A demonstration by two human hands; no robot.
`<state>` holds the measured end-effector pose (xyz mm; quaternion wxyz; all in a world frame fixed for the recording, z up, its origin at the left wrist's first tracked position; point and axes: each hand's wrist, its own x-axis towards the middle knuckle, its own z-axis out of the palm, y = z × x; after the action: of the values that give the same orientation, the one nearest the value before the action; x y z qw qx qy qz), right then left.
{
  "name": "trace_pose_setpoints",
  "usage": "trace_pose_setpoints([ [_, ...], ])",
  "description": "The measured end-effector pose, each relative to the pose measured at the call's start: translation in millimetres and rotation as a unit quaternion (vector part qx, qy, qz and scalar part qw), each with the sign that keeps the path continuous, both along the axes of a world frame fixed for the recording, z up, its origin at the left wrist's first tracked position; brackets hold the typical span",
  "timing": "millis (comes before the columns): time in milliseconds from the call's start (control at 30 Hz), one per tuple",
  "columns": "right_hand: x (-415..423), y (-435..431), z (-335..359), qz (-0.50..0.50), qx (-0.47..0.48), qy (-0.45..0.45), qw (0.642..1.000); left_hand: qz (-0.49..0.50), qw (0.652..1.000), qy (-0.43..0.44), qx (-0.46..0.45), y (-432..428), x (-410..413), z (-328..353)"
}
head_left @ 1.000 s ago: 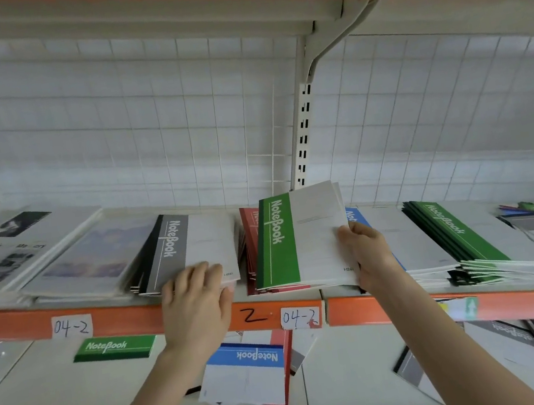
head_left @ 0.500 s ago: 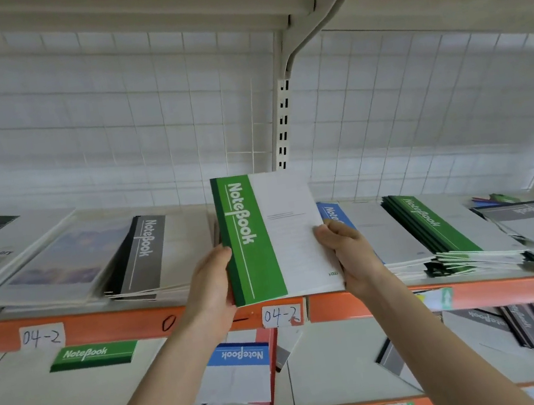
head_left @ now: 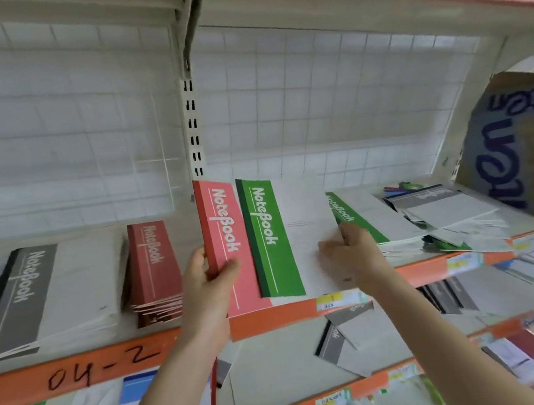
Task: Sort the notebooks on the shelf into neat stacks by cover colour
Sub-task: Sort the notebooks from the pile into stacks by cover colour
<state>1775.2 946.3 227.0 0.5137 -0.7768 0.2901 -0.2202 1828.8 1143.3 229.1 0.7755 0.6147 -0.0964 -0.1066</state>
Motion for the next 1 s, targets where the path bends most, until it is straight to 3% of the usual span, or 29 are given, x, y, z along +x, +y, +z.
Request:
trace_pose_setpoints([
  [200,-16,-91,7,-0.090,0.025,-0.008,0.996,-0.016,0.999,0.039,-0.007,-48,1,1],
  [333,-18,-145,12,-0.125,-0.038,0.032,0.991,-0.007,0.999,0.045,-0.003,-73,5,1],
  [500,-7,-174,10,-0.097,-0.111,0.120,0.982,0.008,0.998,0.062,-0.006,-90,8,-2],
  [667,9,-166,5,-0.075,-0.299,0.292,0.906,0.015,0.998,0.061,0.013,-93,9,-1],
  [800,18,-146,9,-0.060,-0.359,0.281,0.888,0.025,0.998,0.045,0.030,-92,9,-1],
  [1000,41,-105,7,0.045,-0.395,0.212,0.893,0.092,0.994,-0.019,0.061,-66,18,4],
])
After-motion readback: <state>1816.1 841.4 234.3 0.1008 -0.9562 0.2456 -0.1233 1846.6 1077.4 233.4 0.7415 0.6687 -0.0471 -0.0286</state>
